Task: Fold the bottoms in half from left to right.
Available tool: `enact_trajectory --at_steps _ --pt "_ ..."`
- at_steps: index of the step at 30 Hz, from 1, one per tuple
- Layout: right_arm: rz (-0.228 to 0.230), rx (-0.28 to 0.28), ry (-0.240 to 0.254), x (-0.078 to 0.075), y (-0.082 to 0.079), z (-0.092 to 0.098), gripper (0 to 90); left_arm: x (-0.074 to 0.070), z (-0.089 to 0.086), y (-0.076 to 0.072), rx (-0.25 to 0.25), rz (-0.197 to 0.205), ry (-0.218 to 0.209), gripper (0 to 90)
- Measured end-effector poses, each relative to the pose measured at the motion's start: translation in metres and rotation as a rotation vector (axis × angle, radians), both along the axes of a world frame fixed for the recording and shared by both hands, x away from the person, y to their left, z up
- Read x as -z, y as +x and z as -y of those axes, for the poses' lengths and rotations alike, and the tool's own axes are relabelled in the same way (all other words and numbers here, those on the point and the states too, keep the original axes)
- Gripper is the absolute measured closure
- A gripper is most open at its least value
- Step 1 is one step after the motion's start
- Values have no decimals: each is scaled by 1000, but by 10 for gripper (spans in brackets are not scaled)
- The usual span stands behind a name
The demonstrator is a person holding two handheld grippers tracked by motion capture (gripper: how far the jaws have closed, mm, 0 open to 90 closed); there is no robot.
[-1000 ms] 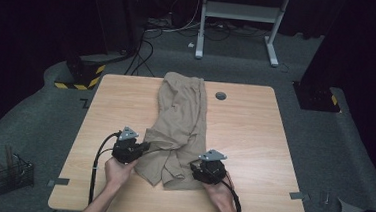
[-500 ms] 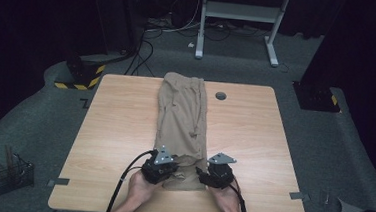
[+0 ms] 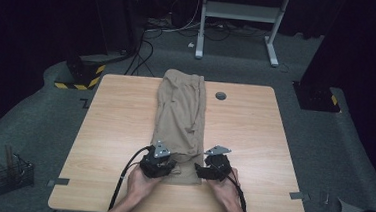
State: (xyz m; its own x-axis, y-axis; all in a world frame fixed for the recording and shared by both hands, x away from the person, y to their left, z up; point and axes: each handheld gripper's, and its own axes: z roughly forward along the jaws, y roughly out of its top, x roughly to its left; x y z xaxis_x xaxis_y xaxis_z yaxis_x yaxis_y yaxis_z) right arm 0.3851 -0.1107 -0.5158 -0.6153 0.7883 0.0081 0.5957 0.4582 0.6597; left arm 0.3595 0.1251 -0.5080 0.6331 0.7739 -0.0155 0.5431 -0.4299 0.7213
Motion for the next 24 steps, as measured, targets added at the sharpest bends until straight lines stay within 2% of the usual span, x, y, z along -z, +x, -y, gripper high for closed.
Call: enact_trajectory --at_steps 1,3,6,12,18,19,21,24 --pt "-10 2 17 -1 -1 2 341 -2 -1 -3 -11 6 -3 496" --pt "13 12 51 -6 -5 6 372 -3 -4 -7 -34 19 -9 414" --pt "48 10 87 -14 -9 8 398 1 -9 -12 -60 21 -4 343" --pt "79 -22 144 -29 -7 -2 412 3 -17 -20 -109 38 3 278" --pt "86 -106 167 -37 -3 -31 460 5 -19 -23 -121 39 9 262" --pt "84 -127 167 -35 -1 -36 500 6 -19 -23 -122 39 15 262" --pt "29 -176 172 -30 5 -45 634 6 -19 -23 -126 39 23 263" --pt "-30 -214 170 -20 12 -49 824 6 -21 -24 -140 40 44 266"
